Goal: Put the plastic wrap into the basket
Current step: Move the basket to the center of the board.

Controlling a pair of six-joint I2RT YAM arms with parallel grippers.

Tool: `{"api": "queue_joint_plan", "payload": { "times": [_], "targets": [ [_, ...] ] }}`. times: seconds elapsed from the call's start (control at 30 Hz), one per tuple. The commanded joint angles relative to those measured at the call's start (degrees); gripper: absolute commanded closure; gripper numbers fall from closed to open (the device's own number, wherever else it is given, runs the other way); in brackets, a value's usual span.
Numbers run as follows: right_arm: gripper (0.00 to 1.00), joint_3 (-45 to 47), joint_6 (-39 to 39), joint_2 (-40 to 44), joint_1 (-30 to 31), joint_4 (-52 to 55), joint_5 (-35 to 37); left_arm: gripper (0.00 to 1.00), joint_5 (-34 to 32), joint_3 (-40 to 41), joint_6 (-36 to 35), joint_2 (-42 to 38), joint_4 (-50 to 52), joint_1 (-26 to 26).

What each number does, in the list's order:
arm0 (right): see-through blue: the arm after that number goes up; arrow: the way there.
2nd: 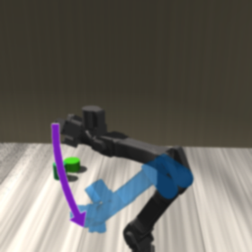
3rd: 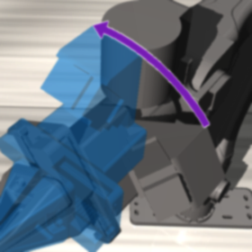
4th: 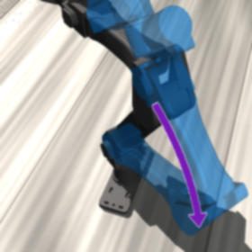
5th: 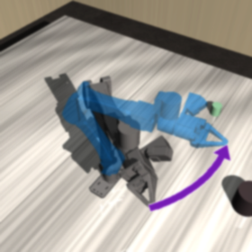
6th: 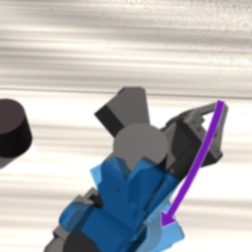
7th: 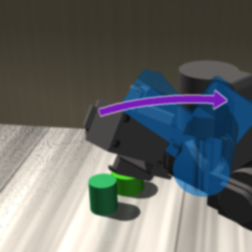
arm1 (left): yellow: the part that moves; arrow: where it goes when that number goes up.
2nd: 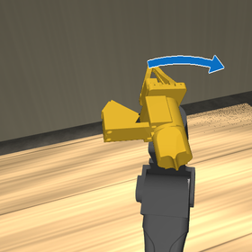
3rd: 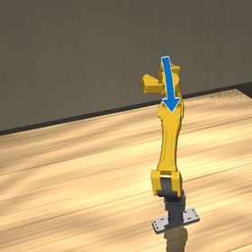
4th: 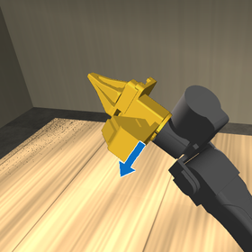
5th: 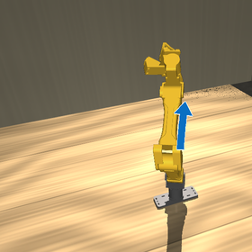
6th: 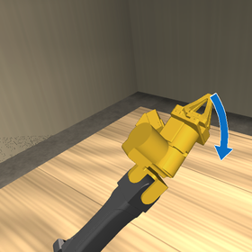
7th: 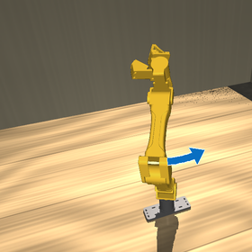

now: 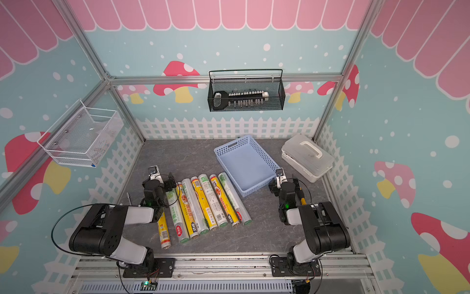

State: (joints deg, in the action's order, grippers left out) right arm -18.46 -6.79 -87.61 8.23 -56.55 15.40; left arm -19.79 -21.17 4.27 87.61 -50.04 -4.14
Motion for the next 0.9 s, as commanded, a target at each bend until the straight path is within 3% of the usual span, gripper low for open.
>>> {"api": "queue_joint_plan", "payload": {
  "times": [0.0,0.53,0.63,0.7,0.8,0.87],
  "targets": [
    [0.01,-0.79,1.02,-0.01,-0.42,0.78,-0.01,0.01,-0.51,-0.97,0.10,0.26,-0.94,0.20],
    [0.01,0.33,0.30,0.39,-0.34,-0.99,-1.07,0.01,-0.79,0.38,0.21,-0.11,-3.00,0.12],
    [0.00,2.37,-1.14,3.73,-0.19,-2.18,-4.09,0.01,-2.71,1.53,0.77,-6.45,-0.36,0.10],
    [0.00,1.34,-0.61,10.93,0.11,6.70,-4.68,0.01,-3.74,-0.93,2.77,-14.95,12.81,0.40],
    [0.00,-8.46,6.63,20.48,0.03,34.12,-6.03,0.01,-4.96,-4.27,6.60,-23.61,25.58,0.98],
    [0.01,-15.58,12.49,23.07,-0.05,48.01,-11.31,0.01,-5.41,-5.59,11.58,-28.25,31.99,1.34]
  ]
}}
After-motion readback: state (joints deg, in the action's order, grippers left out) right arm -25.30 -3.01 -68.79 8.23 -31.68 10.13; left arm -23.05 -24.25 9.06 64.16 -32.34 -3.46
